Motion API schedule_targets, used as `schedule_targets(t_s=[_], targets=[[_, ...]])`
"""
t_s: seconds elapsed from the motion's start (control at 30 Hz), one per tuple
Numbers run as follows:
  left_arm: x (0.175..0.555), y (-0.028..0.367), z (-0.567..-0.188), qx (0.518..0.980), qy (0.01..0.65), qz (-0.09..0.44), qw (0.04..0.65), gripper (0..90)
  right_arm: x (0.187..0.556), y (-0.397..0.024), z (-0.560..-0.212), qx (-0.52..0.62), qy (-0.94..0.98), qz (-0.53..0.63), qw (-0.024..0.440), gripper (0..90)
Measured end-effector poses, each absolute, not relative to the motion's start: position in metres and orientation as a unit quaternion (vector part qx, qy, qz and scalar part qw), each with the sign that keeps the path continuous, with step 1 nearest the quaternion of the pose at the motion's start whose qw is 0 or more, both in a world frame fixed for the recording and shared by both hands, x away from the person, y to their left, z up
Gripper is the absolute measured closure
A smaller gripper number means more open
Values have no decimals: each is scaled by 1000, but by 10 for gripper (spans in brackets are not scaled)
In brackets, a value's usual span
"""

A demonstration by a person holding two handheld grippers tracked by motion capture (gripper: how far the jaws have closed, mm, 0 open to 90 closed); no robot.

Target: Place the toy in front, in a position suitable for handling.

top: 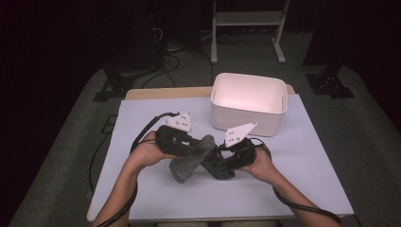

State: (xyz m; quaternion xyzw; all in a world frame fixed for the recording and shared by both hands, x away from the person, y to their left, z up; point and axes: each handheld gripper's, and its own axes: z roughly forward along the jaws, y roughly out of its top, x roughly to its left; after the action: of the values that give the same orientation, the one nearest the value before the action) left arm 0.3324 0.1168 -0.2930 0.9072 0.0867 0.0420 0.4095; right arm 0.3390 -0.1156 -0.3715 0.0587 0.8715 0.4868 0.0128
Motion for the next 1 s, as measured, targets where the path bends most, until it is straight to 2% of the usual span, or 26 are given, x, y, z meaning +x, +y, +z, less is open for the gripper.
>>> schedule_targets(t_s=[0.13,0.33,0.57,1.0], targets=[[329,122,-289,908,85,48,407,754,341,-100,-370,52,867,495,9,559],[330,118,-305,917,83,35,389,752,338,-96,-382,46,878,476,5,559],[331,111,-323,916,88,19,391,748,336,-121,-393,61,875,480,4,557],[329,96,-333,914,72,3,400,746,326,-150,-381,62,892,448,22,556]])
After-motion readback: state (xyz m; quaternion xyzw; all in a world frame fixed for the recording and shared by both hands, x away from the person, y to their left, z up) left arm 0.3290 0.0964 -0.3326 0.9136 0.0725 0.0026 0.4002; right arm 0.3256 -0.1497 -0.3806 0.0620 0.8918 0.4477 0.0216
